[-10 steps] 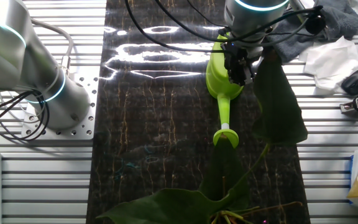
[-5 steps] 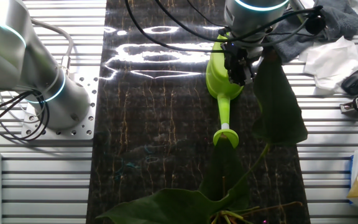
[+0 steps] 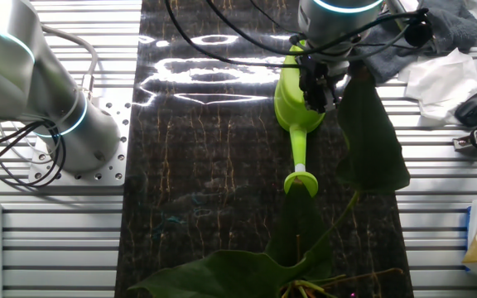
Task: Water the plant
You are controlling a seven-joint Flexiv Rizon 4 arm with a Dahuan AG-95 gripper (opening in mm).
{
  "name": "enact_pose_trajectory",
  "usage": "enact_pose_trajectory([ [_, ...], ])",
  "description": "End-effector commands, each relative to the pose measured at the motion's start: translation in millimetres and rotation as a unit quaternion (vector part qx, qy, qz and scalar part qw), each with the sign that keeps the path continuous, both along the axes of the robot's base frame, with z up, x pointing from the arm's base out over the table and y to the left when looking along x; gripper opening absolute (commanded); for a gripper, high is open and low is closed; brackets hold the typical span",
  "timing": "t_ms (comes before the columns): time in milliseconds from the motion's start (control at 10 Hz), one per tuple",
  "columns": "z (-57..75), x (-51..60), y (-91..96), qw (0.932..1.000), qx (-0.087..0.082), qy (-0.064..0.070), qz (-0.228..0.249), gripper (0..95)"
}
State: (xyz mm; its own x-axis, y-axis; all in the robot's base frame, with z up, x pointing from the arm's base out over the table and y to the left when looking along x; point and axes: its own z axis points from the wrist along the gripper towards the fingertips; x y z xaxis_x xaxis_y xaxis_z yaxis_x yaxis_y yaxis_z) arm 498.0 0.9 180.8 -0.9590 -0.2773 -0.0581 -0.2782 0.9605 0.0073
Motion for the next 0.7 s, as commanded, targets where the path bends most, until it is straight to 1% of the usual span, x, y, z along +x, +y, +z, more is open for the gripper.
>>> enact_pose_trajectory([
  [100,4.6,-0.9,0.3,1.0,0.0,0.002,0.0,0.0],
  [200,7.4,-0.9,0.8,0.9999,-0.001,0.003,0.01,0.0],
  [300,7.9,-0.4,1.0,0.9995,-0.003,0.002,0.03,0.0],
  [400,8.3,-0.1,1.1,0.9967,-0.01,0.001,0.081,0.0],
  [500,9.3,0.3,1.5,0.9946,-0.014,0.0,0.103,0.0],
  [600,12.3,1.8,2.6,0.9921,-0.022,0.0,0.124,0.0],
  [700,14.3,2.3,3.3,0.9919,-0.025,0.001,0.125,0.0],
])
